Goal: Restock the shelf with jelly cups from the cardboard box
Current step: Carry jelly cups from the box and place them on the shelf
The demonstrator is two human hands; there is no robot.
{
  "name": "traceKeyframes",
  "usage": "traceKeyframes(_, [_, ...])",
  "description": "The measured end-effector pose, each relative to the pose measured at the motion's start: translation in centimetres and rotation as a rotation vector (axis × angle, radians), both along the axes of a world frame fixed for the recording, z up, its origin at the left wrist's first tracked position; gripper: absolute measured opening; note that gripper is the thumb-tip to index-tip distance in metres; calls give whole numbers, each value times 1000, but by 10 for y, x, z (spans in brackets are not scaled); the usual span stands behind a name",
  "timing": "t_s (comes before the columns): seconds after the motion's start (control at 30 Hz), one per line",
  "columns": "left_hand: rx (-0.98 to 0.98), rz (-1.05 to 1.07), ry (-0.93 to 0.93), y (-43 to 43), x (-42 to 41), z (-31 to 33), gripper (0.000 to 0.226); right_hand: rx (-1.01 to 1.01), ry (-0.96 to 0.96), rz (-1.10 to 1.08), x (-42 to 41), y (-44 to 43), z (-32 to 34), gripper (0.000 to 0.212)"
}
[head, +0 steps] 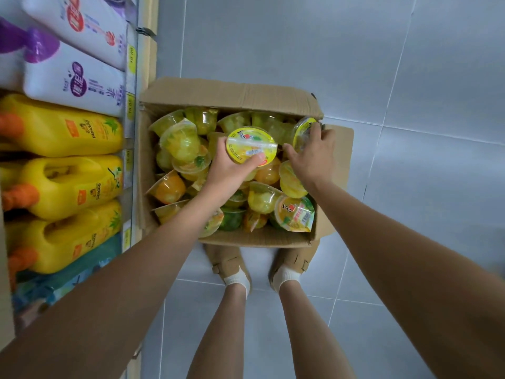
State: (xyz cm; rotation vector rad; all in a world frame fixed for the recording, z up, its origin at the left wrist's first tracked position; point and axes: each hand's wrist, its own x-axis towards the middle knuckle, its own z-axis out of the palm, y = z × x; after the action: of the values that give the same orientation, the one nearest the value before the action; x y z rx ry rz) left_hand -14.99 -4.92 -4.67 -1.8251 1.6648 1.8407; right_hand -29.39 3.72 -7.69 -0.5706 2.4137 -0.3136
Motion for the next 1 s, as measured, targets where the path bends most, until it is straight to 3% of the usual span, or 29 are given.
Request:
traceKeyframes(0.33, [7,64,-7,-3,8,7,65,-78,70,70,26,6,-3,60])
traceKeyframes(0.43, [4,67,-8,-7,14,7,61,-147,3,33,25,3,-4,61])
traceKeyframes(0.63, [-9,53,-4,-7,16,7,59,-295,-113,-34,28,1,3,42])
traceKeyframes(0.83, [-22,16,-10,-7,17,4,59,-216,-201,-42,25,-8,6,89])
traceKeyframes(1.0, [-10,10,-22,-9,16,6,60,-207,-241,-51,21,-13,5,85])
